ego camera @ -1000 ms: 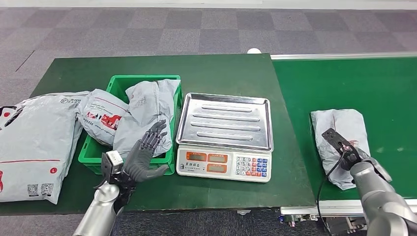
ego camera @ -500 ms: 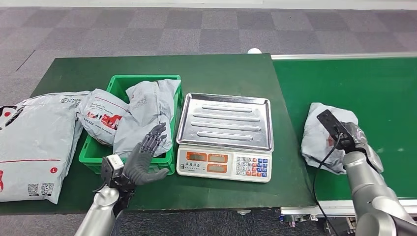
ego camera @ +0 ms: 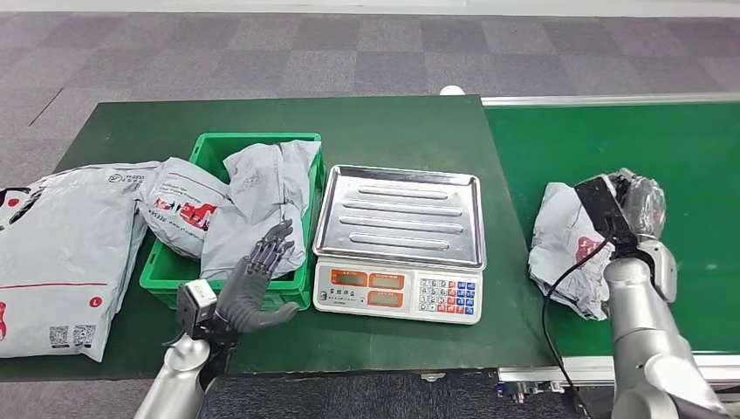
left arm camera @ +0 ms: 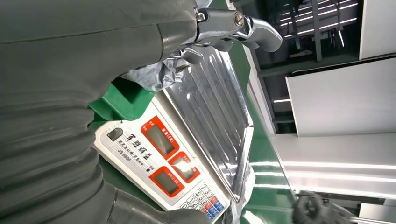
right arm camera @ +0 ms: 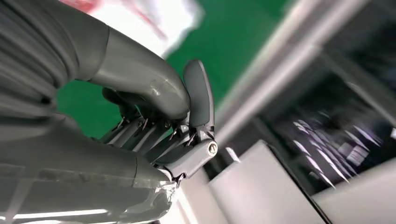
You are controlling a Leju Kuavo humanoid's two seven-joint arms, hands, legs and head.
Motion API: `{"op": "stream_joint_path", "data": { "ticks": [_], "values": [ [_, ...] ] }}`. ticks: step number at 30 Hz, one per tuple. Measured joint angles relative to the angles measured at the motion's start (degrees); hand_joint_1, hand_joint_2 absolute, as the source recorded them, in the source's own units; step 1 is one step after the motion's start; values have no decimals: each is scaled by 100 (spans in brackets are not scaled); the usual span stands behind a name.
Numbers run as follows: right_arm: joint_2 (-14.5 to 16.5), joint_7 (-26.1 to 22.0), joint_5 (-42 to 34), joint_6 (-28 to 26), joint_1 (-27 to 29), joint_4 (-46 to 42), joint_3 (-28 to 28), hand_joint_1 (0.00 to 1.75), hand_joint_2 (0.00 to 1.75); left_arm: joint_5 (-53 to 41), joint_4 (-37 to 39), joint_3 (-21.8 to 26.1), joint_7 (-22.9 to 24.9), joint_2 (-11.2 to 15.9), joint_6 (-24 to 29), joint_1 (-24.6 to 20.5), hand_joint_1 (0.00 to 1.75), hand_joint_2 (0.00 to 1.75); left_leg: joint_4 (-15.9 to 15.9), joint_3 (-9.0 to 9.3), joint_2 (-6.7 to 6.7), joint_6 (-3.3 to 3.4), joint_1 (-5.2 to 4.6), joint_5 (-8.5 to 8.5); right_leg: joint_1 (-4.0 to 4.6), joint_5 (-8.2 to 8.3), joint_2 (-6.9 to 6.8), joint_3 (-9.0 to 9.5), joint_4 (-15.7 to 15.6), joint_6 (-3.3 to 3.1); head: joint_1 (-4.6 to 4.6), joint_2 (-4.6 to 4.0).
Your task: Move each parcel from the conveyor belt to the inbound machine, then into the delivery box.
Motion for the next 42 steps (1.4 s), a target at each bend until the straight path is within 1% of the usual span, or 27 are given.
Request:
{"op": "stream_joint_path", "data": {
  "ticks": [2,4,7,11,12,14,15,16,18,20,21,24,26,29,32,36,42],
  "values": [
    [138,-172,-581,224,260,-731,3,175,175,0,-5,0,0,0,0,1,0,175,-1,-1,-1,0,0,0,0,-1,-1,0,0,-1,0,0],
    [271,-315,-969,338,491,-1463,20,175,175,0,-10,0,0,0,0,0,0,175,-2,-1,0,-1,0,-1,0,-3,-1,-2,1,-3,0,0],
    [396,-397,-1116,373,699,-2227,54,175,175,0,-16,0,0,0,0,0,0,175,-2,-1,2,-1,0,-1,-1,-3,1,-2,0,-3,0,0],
    [500,-487,-1192,389,925,-2924,115,175,175,0,-17,0,0,0,-3,-2,0,175,-1,-1,1,-1,-1,-1,-2,-3,0,-1,0,-2,0,0],
    [531,-529,-1193,379,1003,-3142,159,171,175,0,-17,0,0,0,-5,-5,0,175,-1,-1,1,-1,-1,-1,-2,-3,0,-1,0,-2,0,0],
    [598,-475,-1047,381,1137,-3554,306,84,175,1,-16,0,0,-1,-9,-18,0,175,-2,-1,4,-2,-1,-2,-1,-3,2,-2,0,-2,0,0],
    [621,-261,-825,443,1164,-3705,419,40,175,4,-15,0,0,-1,-9,-31,0,175,-2,1,8,-2,0,-2,0,-3,7,-3,0,-2,-1,0],
    [635,72,-532,557,1161,-3778,541,0,175,9,-13,0,0,-2,-9,-49,0,175,-3,2,13,-3,1,-3,0,-3,12,-3,1,-3,-1,0],
    [635,1091,229,1004,1028,-3683,817,0,175,22,-1,0,0,-4,-10,-102,0,175,-5,5,25,-5,2,-3,1,-2,24,-5,1,-4,-1,0],
    [587,2079,884,1362,693,-2992,1059,0,175,28,29,-1,1,-9,-25,-177,0,175,-5,7,33,-4,2,2,1,3,29,-6,0,-5,-1,0],
    [539,2432,1098,1429,493,-2494,1136,0,175,30,51,-2,1,-14,-39,-218,0,175,-4,7,27,-1,2,7,1,6,23,-5,-1,-5,-1,0],
    [340,3154,1351,1561,28,-988,1212,0,175,34,149,-4,1,-26,-74,-320,0,175,0,3,-11,10,0,21,0,11,-18,4,-3,0,0,0],
    [193,3549,1432,1749,-142,-134,1238,0,175,35,247,-5,2,-26,-77,-387,0,175,3,-2,-25,10,0,22,0,11,-32,7,-3,1,1,0],
    [-13,3810,1488,1884,-251,734,1254,0,175,36,376,-7,2,-25,-77,-468,0,175,4,-7,-32,10,-3,19,-3,10,-37,4,-2,2,2,0],
    [-171,3892,1501,1896,-311,1228,1257,0,175,37,445,-6,2,-23,-74,-494,0,175,3,-7,-27,6,-3,13,-3,9,-28,0,-2,3,2,0],
    [-256,3902,1532,1888,-372,1563,1259,0,175,50,476,-6,2,-19,-57,-490,0,175,2,-6,-18,1,-1,9,-1,5,-19,-3,-2,2,1,0],
    [-267,3999,1606,1940,-479,1831,1281,0,175,55,494,-11,2,-13,-39,-483,0,175,2,-5,-16,0,0,10,0,5,-17,-3,-1,1,1,0]
  ]
}}
